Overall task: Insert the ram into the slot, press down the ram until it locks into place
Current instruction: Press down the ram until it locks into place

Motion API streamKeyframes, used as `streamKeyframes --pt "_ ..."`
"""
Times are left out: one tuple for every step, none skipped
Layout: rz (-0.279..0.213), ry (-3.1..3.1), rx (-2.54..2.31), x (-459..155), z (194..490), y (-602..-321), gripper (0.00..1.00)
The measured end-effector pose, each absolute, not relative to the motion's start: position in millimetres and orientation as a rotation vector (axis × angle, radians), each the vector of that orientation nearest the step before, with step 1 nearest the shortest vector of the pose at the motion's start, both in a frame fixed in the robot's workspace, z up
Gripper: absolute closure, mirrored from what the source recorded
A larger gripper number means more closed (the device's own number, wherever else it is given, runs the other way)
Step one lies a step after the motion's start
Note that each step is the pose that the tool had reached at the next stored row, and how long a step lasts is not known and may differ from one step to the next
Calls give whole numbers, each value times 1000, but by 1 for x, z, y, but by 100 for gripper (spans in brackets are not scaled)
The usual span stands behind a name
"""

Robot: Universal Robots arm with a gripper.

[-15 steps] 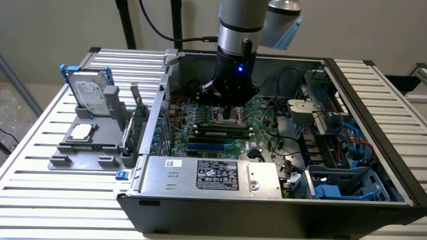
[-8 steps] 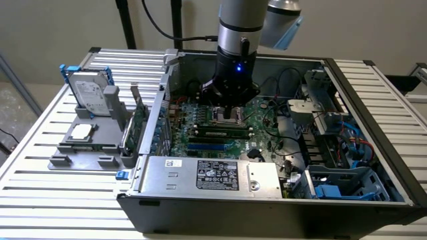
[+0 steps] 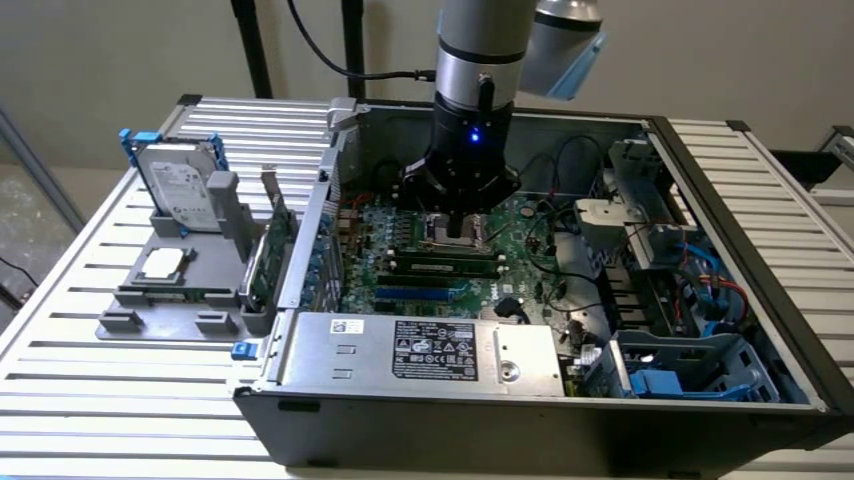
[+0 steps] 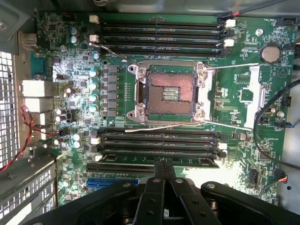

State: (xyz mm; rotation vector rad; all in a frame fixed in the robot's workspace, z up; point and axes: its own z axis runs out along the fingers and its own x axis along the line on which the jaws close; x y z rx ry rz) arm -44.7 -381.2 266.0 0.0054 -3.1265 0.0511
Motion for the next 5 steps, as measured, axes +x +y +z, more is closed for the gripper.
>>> streamKeyframes --pt "51 -3126 6 -45 266 -381 89" --pt "50 -3126 5 -45 266 -381 89" --pt "50 -3126 5 -45 266 -381 89" --pt "50 -3126 5 -45 266 -381 89" --pt "49 -3127 5 -45 266 -381 89"
